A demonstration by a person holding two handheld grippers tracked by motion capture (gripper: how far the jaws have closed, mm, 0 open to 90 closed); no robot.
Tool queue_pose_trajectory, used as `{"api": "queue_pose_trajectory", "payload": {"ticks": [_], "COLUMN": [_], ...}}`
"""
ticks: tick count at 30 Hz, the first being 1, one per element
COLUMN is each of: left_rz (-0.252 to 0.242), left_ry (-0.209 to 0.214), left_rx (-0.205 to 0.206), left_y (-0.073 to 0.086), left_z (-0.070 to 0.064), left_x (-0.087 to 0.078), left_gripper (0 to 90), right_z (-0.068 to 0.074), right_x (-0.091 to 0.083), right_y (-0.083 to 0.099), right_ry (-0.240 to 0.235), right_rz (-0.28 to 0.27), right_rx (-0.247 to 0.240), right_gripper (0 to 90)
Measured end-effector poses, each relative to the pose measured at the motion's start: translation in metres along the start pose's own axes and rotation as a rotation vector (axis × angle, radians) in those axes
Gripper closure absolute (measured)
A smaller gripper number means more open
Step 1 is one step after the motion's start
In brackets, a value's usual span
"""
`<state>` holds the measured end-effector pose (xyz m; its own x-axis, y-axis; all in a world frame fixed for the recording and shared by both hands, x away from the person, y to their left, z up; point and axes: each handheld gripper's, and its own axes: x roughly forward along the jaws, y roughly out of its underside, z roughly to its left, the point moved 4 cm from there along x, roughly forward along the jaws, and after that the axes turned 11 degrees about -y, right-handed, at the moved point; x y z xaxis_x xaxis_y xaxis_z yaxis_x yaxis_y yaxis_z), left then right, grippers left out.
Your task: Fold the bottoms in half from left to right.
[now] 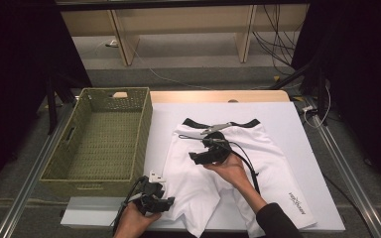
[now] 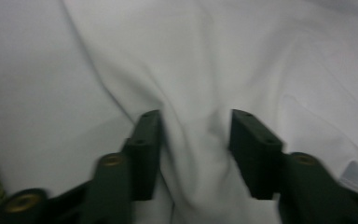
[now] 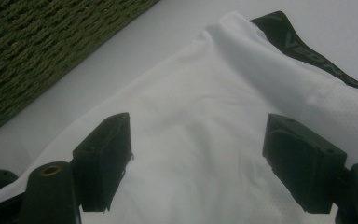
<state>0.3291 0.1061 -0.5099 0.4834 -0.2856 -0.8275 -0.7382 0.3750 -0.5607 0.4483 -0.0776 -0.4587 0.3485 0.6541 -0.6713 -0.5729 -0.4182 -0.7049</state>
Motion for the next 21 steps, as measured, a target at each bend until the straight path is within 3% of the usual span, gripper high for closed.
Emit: {"api": "queue_pose_trajectory", "payload": {"ticks": [2,6,12,21], "left_rz": [-0.010,-0.035,-0.072,-0.140], "left_ry": [-0.007,0.021,0.063,0.117], "left_rx": [0.006,-0.012,-0.014,0.026], "left_y": [-0.001,-0.004,-0.008,-0.023], "left_z": [0.001,0.001,-0.003,-0.020], "left_x": [0.001,0.000,-0.007,-0.021], "left_gripper": [70.7,85.7,87.1,87.3], "right_z": [-0.001,-0.002,-0.003,-0.005], "right_x": [-0.001,-0.001,0.001,0.001], "right_y": [0.000,0.000,0.002,0.002], "right_ry": [-0.001,0.003,0.005,0.004], "right_rz": [0.001,0.004,0.017,0.026], "right_rx": [0.005,0.009,0.004,0.020], "right_gripper": [25.2,25.7,25.9,27.2]}}
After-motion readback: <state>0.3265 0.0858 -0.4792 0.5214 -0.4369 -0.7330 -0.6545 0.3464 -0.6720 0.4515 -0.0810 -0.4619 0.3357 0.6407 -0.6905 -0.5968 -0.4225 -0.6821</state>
